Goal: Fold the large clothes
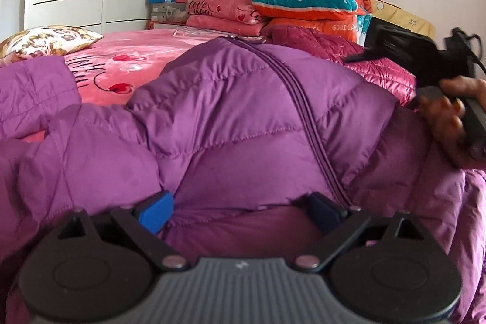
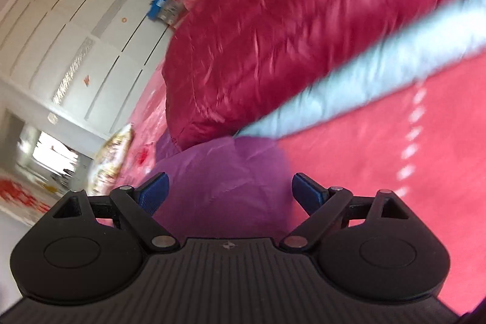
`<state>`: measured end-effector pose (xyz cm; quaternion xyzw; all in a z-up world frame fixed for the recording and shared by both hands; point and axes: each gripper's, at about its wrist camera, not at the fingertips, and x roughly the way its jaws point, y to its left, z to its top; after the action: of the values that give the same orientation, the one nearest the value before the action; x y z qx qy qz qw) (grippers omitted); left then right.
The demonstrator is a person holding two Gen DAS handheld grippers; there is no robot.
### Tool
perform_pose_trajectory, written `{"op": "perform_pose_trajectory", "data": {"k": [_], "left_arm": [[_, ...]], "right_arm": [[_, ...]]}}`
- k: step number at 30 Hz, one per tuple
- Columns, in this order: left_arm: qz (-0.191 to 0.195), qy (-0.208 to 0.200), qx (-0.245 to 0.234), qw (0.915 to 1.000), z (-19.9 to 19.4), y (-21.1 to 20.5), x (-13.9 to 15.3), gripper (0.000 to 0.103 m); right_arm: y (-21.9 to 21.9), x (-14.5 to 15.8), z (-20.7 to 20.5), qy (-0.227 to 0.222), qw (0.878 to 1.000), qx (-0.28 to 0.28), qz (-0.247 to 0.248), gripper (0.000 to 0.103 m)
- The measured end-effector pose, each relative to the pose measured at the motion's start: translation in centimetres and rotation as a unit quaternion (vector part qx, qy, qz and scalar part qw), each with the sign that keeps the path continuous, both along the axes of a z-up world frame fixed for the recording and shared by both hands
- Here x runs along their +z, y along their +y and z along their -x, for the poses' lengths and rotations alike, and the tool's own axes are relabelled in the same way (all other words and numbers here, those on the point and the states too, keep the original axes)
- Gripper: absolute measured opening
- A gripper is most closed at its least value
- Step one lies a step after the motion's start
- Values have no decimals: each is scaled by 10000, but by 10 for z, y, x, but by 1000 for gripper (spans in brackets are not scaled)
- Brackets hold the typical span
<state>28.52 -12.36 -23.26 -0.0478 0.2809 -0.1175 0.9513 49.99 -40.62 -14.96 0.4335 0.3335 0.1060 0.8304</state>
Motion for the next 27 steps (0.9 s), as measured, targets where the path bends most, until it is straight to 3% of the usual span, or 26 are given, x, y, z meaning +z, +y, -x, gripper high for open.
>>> {"op": "perform_pose_trajectory", "data": {"k": [3,8,11,13,16,19,21,24,27], "left_arm": [[18,-15,26,10000,1,2,0,96],[526,-178,252,9981,11,22,8,93],[1002,-441,563,9924,22,49,20,92],[1120,-735,878,9871,28,69,32,92],[1134,-1257,1516,9738,39,100,50,94],[1309,-1582,2060,9568,48,131,63,94],[1371,-1742,2169,9507,52,138,71,94],[1538,-1952,1867,9505,59,134,78,94],[1277,-2250,1343,9566,62,115,86,96]], "right_arm": [[16,-4,-3,-6,9985,95,-533,103],[59,16,25,-763,9897,965,-736,103],[82,35,43,-1300,9723,1724,-895,103],[99,46,57,-1624,9560,2296,-833,103],[137,58,85,-1973,9254,3234,-97,103],[179,53,110,-1915,8923,4017,765,103],[207,43,128,-1868,8694,4382,1312,103],[241,25,161,-1848,8342,4707,2200,103],[262,11,188,-1918,8083,4810,2803,103]]}}
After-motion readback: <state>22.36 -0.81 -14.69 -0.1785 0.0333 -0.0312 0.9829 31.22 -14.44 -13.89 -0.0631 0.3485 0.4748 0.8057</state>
